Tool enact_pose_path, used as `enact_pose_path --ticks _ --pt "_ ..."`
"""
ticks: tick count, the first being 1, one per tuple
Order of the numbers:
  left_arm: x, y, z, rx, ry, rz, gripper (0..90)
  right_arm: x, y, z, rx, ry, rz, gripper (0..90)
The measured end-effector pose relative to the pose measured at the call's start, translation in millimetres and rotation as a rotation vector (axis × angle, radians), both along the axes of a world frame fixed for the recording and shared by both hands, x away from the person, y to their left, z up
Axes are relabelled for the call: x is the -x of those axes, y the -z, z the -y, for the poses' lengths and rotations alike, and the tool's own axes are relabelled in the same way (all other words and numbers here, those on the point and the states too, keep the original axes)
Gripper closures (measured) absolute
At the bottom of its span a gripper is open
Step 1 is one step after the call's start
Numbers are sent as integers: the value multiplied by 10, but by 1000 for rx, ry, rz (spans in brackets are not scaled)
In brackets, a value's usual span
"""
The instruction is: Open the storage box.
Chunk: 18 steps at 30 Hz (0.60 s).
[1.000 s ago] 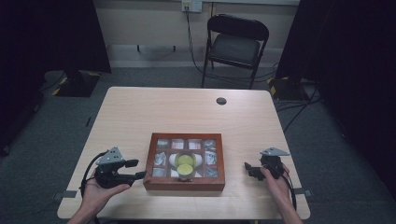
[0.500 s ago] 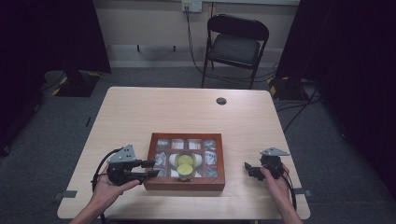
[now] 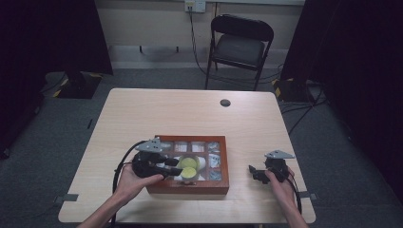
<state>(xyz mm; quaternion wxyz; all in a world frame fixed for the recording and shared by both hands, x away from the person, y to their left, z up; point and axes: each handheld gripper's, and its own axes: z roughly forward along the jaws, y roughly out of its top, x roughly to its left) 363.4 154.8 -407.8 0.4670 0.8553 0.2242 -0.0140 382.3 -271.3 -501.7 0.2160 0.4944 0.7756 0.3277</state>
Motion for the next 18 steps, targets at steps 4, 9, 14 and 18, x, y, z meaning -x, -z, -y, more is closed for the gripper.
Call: enact_pose_path --ticks 4,9,14,18 --pt "-17 26 111 -8 23 -3 576 0 -1 2 2 -1 1 131" --pt "66 95 198 6 64 -7 678 1 -1 -1 0 -6 -1 131" --pt "82 158 201 -14 81 -17 745 4 -2 -3 2 -7 -2 131" --pt "95 231 191 -38 105 -28 746 4 -2 -3 2 -8 -2 131"
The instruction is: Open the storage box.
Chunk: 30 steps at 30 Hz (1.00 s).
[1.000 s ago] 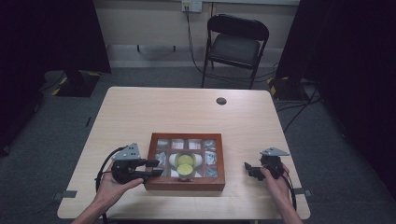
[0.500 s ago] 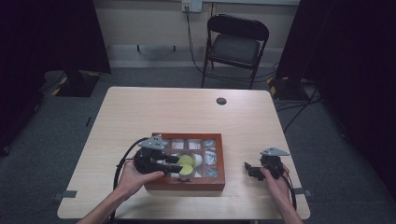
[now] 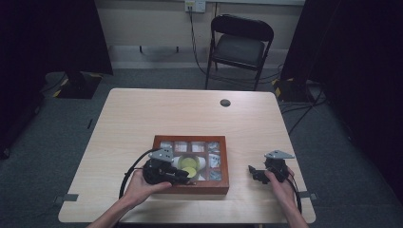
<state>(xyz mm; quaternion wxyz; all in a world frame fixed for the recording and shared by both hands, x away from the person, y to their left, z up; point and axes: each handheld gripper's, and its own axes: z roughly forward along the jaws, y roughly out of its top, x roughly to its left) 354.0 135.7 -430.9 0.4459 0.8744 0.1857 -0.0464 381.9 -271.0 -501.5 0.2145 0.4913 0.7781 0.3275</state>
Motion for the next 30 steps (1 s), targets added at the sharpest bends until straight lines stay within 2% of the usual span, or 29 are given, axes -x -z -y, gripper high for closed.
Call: enact_pose_path --ticks 3,5,8,10,14,17,21,24,30 --pt "1 38 7 2 7 2 709 0 0 0 0 0 0 131" --pt "-1 54 23 -19 10 11 711 0 0 0 0 -1 0 131" --pt "-1 68 49 -39 21 30 762 0 0 -1 0 -2 0 131" --pt "0 74 57 -34 30 28 794 0 0 -1 0 -2 0 131" --pt "18 78 86 -64 33 41 797 0 0 -1 0 -1 -1 131" --pt "8 85 89 -57 32 30 804 0 0 -1 0 -2 0 131" --pt "26 86 106 -69 38 57 805 0 0 -1 0 -2 0 131" --pt "25 96 104 -60 41 60 806 0 0 -1 0 -2 0 131" --pt "9 91 105 -60 48 48 814 0 0 -1 0 -2 0 131"
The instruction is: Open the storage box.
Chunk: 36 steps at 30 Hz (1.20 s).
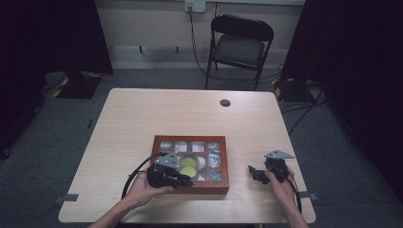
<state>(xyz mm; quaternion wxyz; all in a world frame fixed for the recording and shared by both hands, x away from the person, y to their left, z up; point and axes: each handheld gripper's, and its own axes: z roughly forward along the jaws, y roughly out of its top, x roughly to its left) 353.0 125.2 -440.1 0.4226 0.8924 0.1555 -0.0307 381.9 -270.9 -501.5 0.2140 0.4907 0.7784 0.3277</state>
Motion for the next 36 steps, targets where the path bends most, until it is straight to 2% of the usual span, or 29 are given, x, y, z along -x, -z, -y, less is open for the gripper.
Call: enact_pose_path --ticks 4,11,14,24,26,36 --pt "-60 6 -13 17 6 -54 817 0 0 0 0 0 0 131" --pt "-81 -10 -19 22 -7 -87 817 0 0 0 0 0 0 130" --pt "-93 -16 -27 42 -24 -111 816 0 0 0 0 0 0 130" --pt "-108 -73 -48 55 -45 -139 814 0 0 0 0 0 -1 130" --pt "-107 -96 -45 54 -42 -131 814 0 0 0 0 0 0 131" --pt "-139 -196 -94 111 -66 -156 813 0 0 0 0 0 0 130"
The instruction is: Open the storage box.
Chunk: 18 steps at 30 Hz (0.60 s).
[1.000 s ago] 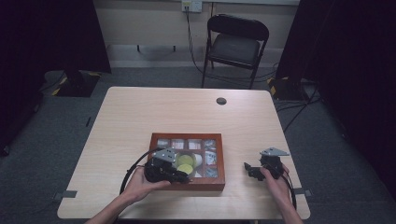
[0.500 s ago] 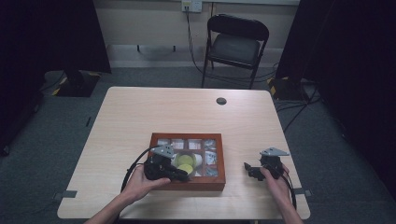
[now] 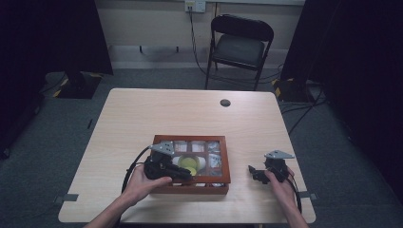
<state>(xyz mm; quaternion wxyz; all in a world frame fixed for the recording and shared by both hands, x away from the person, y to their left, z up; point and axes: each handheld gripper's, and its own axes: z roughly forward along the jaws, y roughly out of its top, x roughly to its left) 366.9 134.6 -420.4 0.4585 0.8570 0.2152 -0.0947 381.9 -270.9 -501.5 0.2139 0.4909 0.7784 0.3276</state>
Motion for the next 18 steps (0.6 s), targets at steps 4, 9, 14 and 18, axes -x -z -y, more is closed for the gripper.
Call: enact_pose_path --ticks 4,9,14,18 --pt "2 -23 28 -34 1 -1 812 0 0 0 0 0 0 130" --pt "-22 -95 2 -9 -5 -3 812 0 0 0 0 0 0 130" --pt "-50 -143 10 -21 -7 -21 811 0 0 0 0 0 0 130" --pt "-67 -198 8 -16 -13 -27 811 0 0 -1 0 1 0 129"
